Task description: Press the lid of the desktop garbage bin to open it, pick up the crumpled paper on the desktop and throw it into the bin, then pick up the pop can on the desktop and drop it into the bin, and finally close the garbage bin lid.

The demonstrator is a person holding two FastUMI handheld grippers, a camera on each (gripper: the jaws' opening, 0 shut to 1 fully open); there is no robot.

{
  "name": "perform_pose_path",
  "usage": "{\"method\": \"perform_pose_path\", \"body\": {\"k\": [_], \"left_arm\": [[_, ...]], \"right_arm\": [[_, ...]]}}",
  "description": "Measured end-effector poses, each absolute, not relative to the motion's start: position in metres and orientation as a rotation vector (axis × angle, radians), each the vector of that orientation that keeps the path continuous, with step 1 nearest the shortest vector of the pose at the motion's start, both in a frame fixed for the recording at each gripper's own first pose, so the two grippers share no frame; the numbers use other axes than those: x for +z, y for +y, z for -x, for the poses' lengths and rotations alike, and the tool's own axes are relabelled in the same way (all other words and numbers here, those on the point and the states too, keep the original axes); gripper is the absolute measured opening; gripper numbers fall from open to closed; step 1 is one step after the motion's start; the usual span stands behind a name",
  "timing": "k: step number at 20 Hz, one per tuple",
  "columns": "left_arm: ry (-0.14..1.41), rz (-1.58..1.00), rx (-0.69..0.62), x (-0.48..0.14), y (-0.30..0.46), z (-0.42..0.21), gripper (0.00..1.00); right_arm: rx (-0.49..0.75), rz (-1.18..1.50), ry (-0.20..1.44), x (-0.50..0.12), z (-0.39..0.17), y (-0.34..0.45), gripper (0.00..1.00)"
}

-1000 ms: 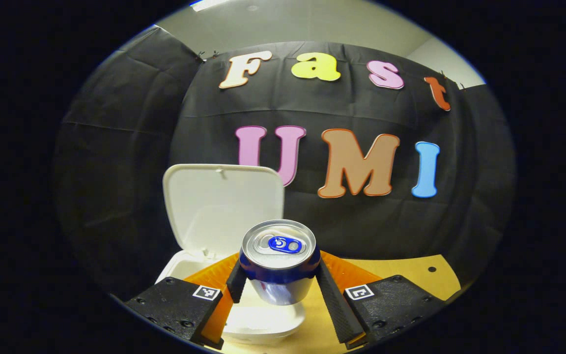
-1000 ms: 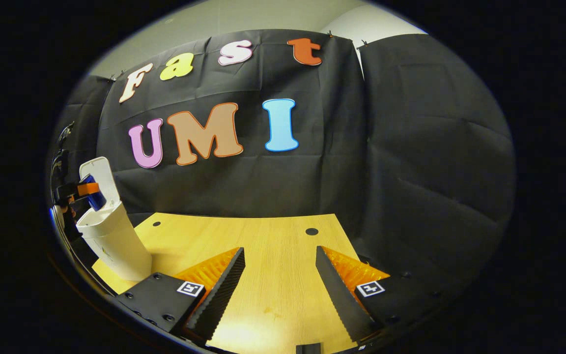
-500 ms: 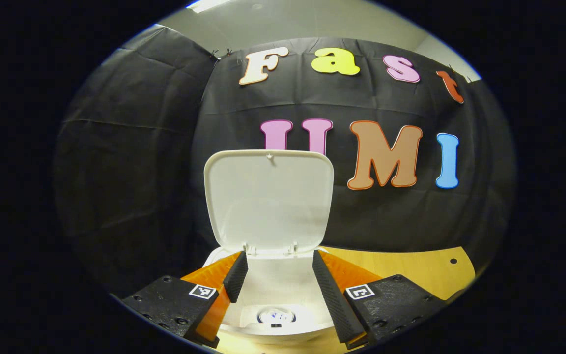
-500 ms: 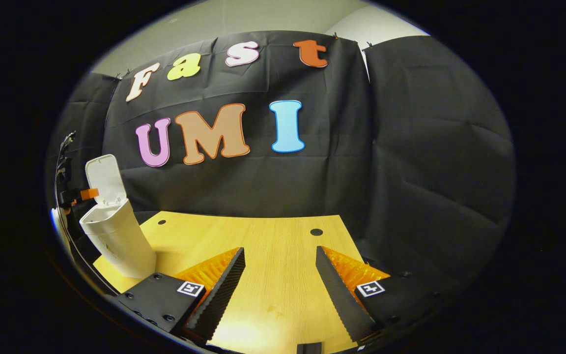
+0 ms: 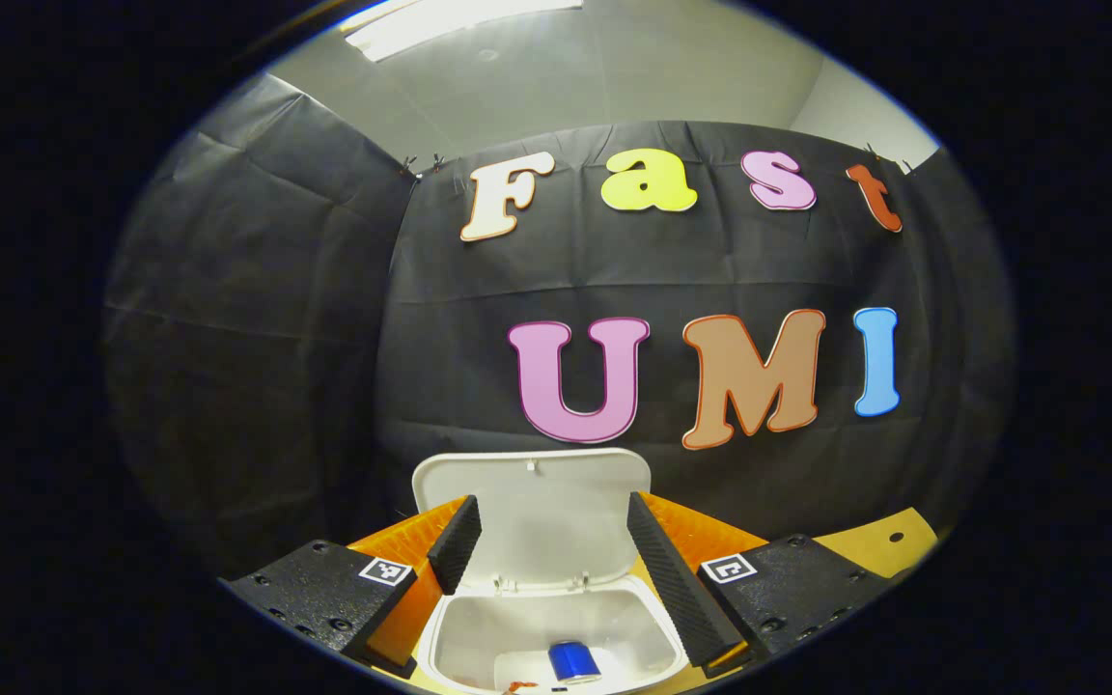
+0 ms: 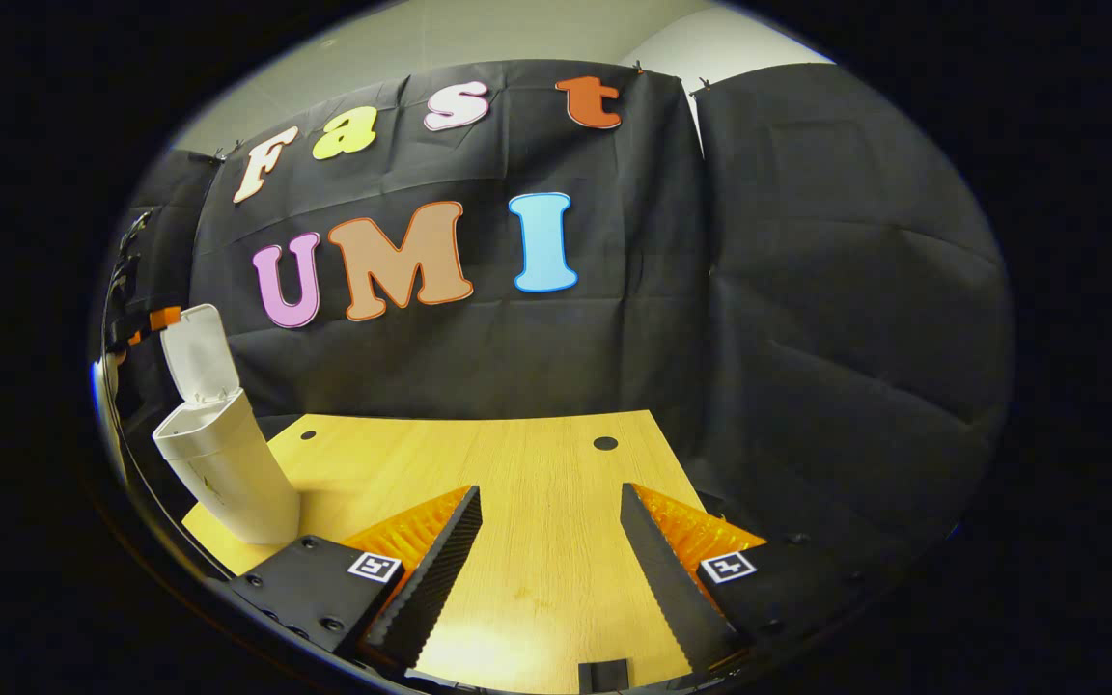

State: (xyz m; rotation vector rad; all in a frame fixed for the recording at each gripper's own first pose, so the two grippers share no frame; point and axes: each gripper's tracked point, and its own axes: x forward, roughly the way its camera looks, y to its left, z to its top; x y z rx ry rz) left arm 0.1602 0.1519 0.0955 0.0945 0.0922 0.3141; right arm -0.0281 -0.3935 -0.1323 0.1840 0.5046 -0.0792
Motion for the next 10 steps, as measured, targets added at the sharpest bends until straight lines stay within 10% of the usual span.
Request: {"method": "perform_pose_path", "body": {"k": [10], "left_arm": [[0.124, -0.047, 0.403, 0.106, 0.203, -0.235, 0.93]], "right_arm": [[-0.165, -0.191, 0.497, -0.132, 0.054, -0.417, 0.96]]}}
